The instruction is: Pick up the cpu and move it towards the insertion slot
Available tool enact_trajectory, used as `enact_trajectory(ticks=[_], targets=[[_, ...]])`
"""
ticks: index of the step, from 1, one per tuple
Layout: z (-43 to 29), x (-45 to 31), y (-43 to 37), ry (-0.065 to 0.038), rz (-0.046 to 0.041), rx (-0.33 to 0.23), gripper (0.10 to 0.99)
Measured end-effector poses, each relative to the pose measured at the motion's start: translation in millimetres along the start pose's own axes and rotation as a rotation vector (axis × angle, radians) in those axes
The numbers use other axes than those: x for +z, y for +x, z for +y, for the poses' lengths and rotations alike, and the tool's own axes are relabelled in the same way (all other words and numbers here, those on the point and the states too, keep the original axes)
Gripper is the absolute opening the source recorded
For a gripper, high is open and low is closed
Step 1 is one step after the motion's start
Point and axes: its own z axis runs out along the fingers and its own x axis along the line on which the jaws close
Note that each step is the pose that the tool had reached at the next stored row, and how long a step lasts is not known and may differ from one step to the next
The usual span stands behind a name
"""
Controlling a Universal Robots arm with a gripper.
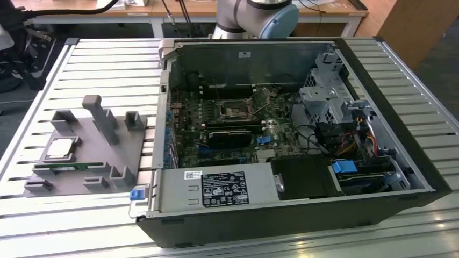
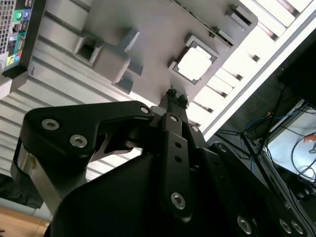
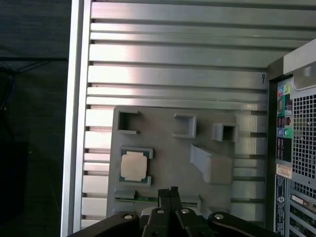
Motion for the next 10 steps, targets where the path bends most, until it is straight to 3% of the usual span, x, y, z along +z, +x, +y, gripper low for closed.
enact_trajectory(ticks=[7,10], targets=[[0.2,8.3,29.4,0.0,-0.0001,0.0,0.106],[0.2,13.9,35.2,0.001,0.0003,0.0,0.114]])
